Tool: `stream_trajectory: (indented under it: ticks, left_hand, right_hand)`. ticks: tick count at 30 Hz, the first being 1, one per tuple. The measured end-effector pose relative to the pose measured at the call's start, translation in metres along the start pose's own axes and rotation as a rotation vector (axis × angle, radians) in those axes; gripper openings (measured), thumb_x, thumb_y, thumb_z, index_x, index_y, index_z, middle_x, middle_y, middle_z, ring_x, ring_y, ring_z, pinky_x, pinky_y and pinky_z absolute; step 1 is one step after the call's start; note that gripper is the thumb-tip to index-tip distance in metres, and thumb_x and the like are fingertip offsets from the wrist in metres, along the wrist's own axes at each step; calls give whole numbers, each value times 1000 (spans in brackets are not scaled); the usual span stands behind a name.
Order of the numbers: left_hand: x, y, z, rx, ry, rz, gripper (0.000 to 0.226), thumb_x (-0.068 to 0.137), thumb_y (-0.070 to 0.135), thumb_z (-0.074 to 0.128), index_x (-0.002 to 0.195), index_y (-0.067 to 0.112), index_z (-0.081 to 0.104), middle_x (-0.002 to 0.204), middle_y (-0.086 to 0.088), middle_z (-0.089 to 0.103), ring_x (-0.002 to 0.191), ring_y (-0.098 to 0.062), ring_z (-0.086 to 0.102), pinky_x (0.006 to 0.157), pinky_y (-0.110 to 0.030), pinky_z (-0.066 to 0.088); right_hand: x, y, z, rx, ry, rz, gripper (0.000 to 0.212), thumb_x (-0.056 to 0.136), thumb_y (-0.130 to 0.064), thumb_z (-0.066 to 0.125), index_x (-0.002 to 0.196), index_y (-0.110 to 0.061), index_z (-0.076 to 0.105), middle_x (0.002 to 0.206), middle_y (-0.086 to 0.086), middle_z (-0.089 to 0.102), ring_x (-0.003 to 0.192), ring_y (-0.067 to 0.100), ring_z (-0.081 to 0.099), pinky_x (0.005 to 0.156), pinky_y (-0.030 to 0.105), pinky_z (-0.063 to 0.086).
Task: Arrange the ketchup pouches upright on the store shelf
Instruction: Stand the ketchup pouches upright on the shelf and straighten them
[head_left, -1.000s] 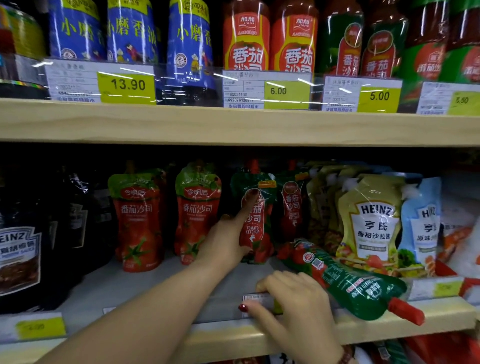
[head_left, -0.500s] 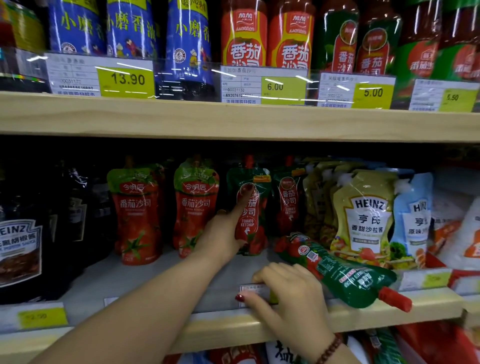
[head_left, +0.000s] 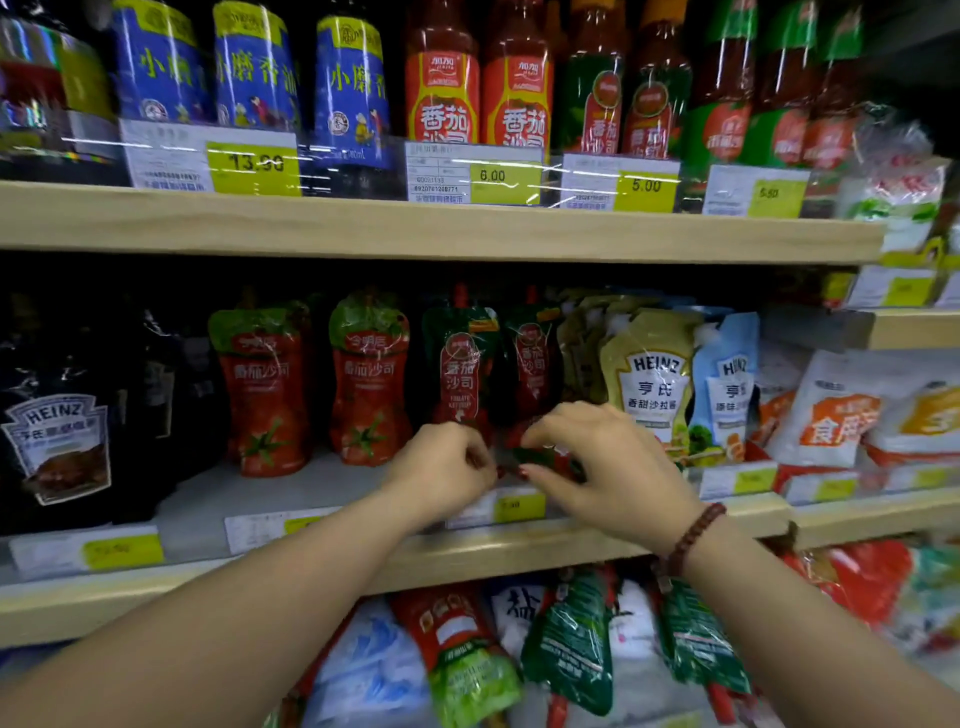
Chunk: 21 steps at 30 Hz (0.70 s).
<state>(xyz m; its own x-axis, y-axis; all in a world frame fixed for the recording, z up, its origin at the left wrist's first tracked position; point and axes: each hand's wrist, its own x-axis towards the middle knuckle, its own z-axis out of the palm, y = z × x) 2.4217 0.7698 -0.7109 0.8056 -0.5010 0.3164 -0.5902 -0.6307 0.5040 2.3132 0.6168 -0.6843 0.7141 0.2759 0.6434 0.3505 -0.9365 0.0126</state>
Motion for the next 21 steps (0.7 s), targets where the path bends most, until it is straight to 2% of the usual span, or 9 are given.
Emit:
stream_trajectory:
  ticks: [2, 5, 7, 8, 10, 13, 16, 19, 21]
  left_hand:
    - [-6, 3, 7, -41, 19, 4, 18, 81, 29, 63, 64, 31, 59, 59, 14, 57, 63, -11, 58, 57, -25, 44]
    - [-10, 8, 13, -100, 44, -9, 22, 81, 36, 64, 60, 29, 60, 53, 11, 59, 57, -7, 57, 56, -27, 47]
    - [-11, 10, 16, -89, 52, -19, 24, 80, 40, 63, 58, 28, 61, 50, 8, 61, 55, -6, 57, 57, -29, 49]
    - [-12, 10, 18, -83, 64, -28, 26, 79, 42, 63, 58, 28, 62, 48, 9, 60, 54, -5, 56, 55, -28, 48]
    - [-13, 10, 19, -73, 100, -52, 27, 77, 46, 63, 56, 28, 62, 47, 11, 59, 54, -3, 56, 51, -25, 41]
    - [-14, 9, 18, -77, 131, -76, 28, 75, 51, 64, 56, 30, 62, 48, 13, 60, 57, -2, 57, 49, -23, 36]
    - [-16, 10, 17, -63, 146, -87, 28, 74, 52, 64, 55, 30, 62, 49, 14, 60, 57, -1, 56, 47, -23, 34]
    - [-17, 9, 17, -75, 148, -89, 28, 74, 50, 65, 55, 30, 61, 46, 13, 58, 54, 0, 54, 47, -23, 33]
    - [-16, 9, 16, -108, 134, -91, 27, 74, 47, 67, 54, 29, 61, 45, 14, 56, 53, -2, 54, 47, -23, 33]
  right_hand:
    - [-13, 24, -17, 133, -40, 110, 31, 79, -44, 64, 103, -24, 63, 99, -8, 63, 91, 7, 56, 80, 25, 48]
    - [-35, 55, -30, 247, -239, 197, 64, 63, -62, 65, 119, -33, 53, 122, -17, 50, 113, -1, 45, 92, 11, 35]
    - [-49, 67, -28, 213, -359, 218, 75, 61, -60, 71, 127, -38, 44, 131, -20, 42, 120, -3, 38, 99, 15, 32]
    - [-55, 71, -25, 210, -360, 228, 73, 64, -53, 74, 129, -39, 43, 133, -19, 43, 121, -2, 38, 101, 21, 34]
    - [-63, 75, -16, 228, -250, 223, 62, 73, -31, 76, 127, -38, 47, 129, -15, 51, 119, 3, 44, 101, 31, 40]
    - [-65, 74, -7, 215, -77, 174, 52, 78, -1, 68, 120, -28, 58, 120, -8, 61, 113, 12, 53, 97, 40, 45]
    - [-60, 72, -7, 199, -31, 136, 44, 79, 1, 66, 116, -22, 62, 110, -6, 66, 102, 15, 59, 89, 39, 50]
    - [-45, 66, -15, 282, 50, 145, 38, 81, -2, 66, 111, -25, 64, 96, -10, 65, 90, 8, 61, 80, 28, 53]
    - [-29, 62, -24, 371, 110, 177, 35, 81, -2, 66, 105, -27, 64, 94, -5, 68, 87, 4, 63, 75, 19, 53]
